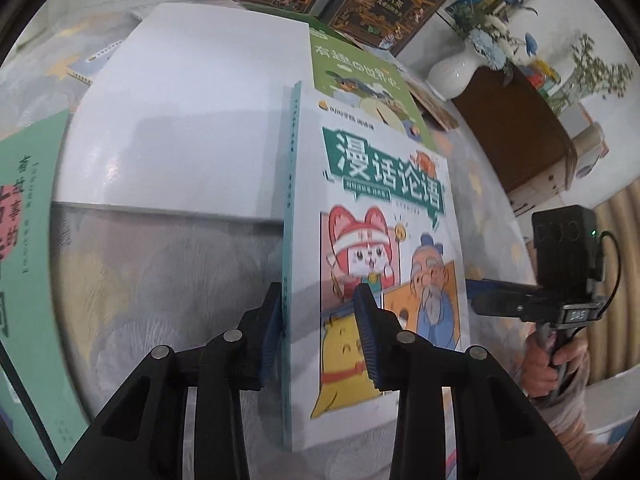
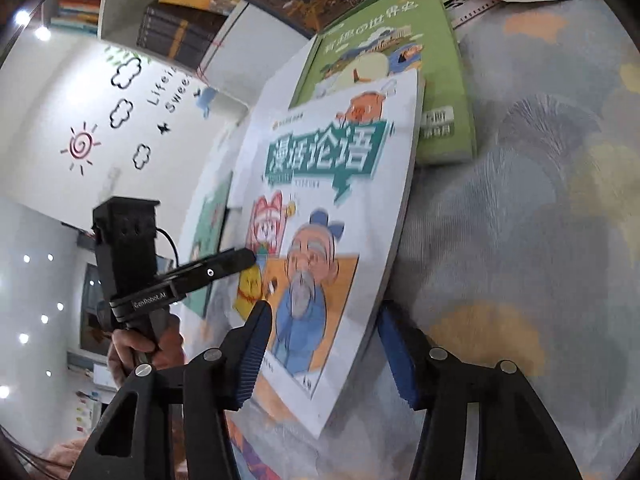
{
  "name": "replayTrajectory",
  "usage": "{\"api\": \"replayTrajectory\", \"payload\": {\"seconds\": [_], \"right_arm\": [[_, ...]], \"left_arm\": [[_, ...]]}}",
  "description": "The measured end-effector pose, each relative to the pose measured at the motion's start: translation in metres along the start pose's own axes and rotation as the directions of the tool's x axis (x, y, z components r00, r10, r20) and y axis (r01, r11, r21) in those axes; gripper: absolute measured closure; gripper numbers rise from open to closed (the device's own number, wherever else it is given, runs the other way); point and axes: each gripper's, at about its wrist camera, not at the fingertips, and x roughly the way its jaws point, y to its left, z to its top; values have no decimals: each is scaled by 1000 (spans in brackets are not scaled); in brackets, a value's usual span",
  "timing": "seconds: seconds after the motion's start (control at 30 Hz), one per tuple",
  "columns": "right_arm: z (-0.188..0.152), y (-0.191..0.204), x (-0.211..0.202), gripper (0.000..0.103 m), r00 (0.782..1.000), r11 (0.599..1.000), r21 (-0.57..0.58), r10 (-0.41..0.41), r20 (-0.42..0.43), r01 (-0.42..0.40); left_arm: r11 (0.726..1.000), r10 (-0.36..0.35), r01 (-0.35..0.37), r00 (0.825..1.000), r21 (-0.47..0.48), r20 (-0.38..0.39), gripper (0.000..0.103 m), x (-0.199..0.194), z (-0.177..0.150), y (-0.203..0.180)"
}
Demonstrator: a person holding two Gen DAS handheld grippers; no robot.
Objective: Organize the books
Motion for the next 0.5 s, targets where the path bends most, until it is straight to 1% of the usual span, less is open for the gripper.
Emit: {"api": "replayTrajectory", "payload": {"seconds": [0.07,0.2,0.23,0.33,0.43,0.5], "right_arm": [[4,2,2,58,1000,999,-25,-23,9,23],[9,3,3,76,997,996,-55,-62,51,64],[8,1,2,80,996,996,-62,-57,64,61],[6,-8,-1,82,995,998,-67,-13,104,21],[1,-5,-3,82,991,995,-89,-31,132,43],[0,-3,-3,81,989,994,-99,-39,144,54]], "left_arm": [[1000,-1,1,1000,2,14,69,1,1,-2],[1000,-18,18,998,-2,54,68,0,0,3],[1000,-19,19,997,-1,72,68,0,-1,4],[1000,-9,9,994,1,112,68,-2,-5,4],[1000,5,-7,993,11,122,67,-2,-5,2],[1000,1,-2,992,9,126,67,-2,-4,3]]}}
